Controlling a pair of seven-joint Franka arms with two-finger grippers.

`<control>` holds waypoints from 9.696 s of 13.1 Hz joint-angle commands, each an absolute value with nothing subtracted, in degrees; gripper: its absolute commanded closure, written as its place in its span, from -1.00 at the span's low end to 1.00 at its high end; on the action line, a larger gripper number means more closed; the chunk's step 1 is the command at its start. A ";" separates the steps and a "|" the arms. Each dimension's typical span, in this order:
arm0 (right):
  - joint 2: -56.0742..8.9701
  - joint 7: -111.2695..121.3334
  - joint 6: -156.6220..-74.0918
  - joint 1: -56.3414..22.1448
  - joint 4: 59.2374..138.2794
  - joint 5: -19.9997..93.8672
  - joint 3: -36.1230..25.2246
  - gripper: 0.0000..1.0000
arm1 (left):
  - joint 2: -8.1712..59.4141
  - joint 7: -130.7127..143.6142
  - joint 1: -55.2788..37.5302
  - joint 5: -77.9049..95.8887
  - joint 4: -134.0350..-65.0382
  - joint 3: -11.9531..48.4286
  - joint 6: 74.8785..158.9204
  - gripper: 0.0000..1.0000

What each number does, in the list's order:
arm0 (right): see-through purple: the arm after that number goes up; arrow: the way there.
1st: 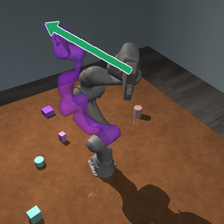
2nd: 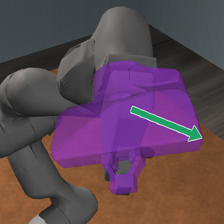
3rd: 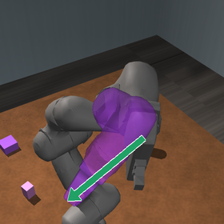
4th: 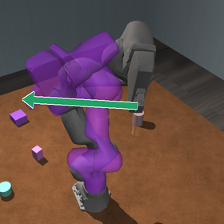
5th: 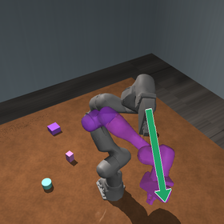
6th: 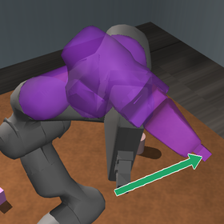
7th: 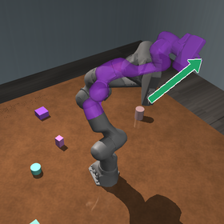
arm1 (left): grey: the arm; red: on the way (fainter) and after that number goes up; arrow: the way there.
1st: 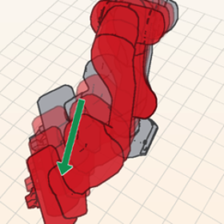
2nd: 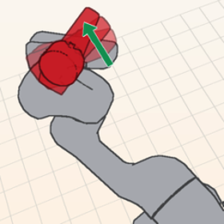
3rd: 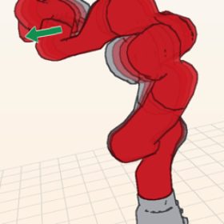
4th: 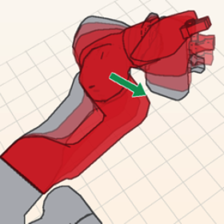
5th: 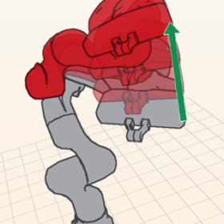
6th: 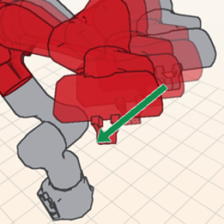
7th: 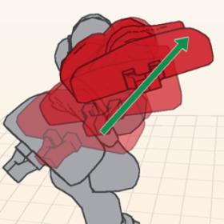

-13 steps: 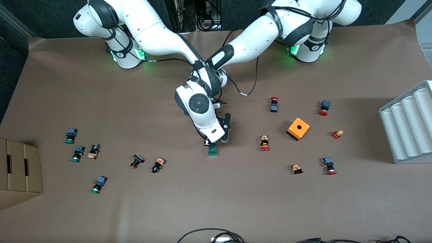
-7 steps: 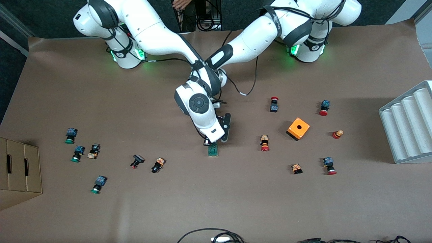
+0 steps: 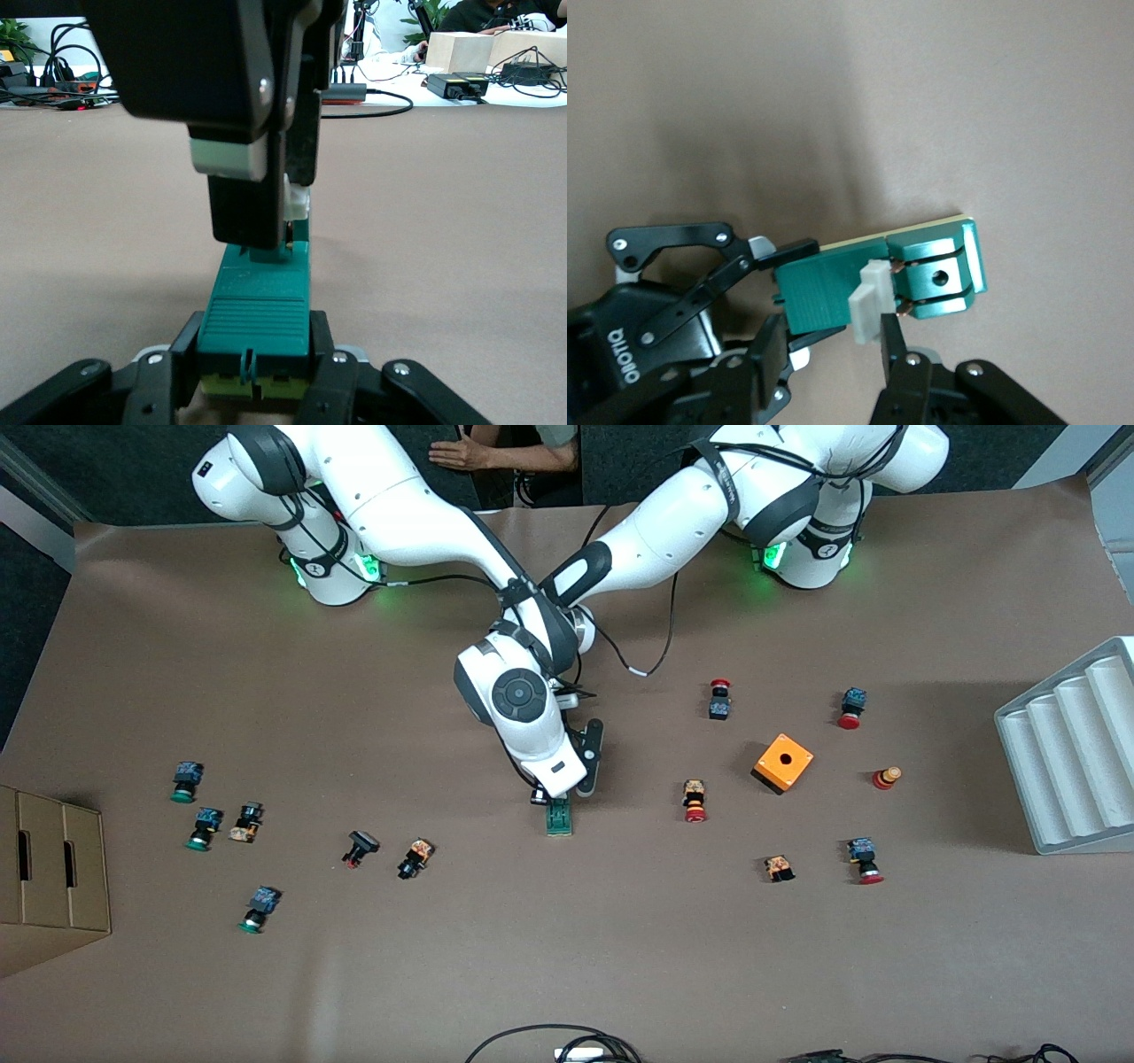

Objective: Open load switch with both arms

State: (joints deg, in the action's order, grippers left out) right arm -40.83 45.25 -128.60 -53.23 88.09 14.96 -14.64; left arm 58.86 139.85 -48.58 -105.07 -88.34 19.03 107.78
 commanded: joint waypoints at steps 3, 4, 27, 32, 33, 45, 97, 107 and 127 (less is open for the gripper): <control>-39.20 44.57 -127.79 -53.09 89.91 16.70 -13.89 -0.01 | 59.94 142.29 -50.71 -103.80 -88.77 19.86 106.79 0.05; -39.29 44.04 -127.79 -53.35 89.91 16.70 -13.89 -0.01 | 59.94 142.29 -50.71 -103.80 -88.77 19.86 106.79 0.05; -41.84 42.71 -130.95 -53.00 89.82 16.35 -12.22 0.00 | 59.85 142.29 -50.71 -103.80 -88.77 19.86 106.79 0.06; -42.54 42.71 -132.10 -53.00 89.82 16.35 -12.22 0.00 | 59.85 142.29 -50.71 -103.80 -88.77 19.86 106.79 0.06; -42.54 42.71 -132.10 -53.00 89.82 16.35 -12.22 0.00 | 59.77 142.29 -50.71 -103.71 -88.77 19.86 106.79 0.06; -37.89 42.63 -129.03 -52.12 89.65 16.70 -12.39 -1.00 | 59.85 142.29 -50.71 -103.71 -88.77 19.86 106.79 0.06; -12.21 -11.07 -90.18 -3.69 88.86 2.99 4.75 -1.00 | 40.97 81.15 -45.18 -64.71 -87.72 21.71 110.21 -1.00; -11.95 -4.83 -90.79 -2.46 87.28 -2.46 2.64 -1.00 | 31.56 49.79 -34.47 -38.09 -87.28 21.71 113.73 -1.00; -0.89 -11.25 -97.64 2.46 95.70 -0.35 2.72 -1.00 | 12.05 7.31 -20.22 -4.48 -84.83 5.29 98.56 -1.00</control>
State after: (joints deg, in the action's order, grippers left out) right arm -4.46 -9.12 -94.29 2.89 90.51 -1.18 2.70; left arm 14.40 9.96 -19.97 -5.89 -86.10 7.96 103.17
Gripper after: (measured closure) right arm 0.000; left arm 0.000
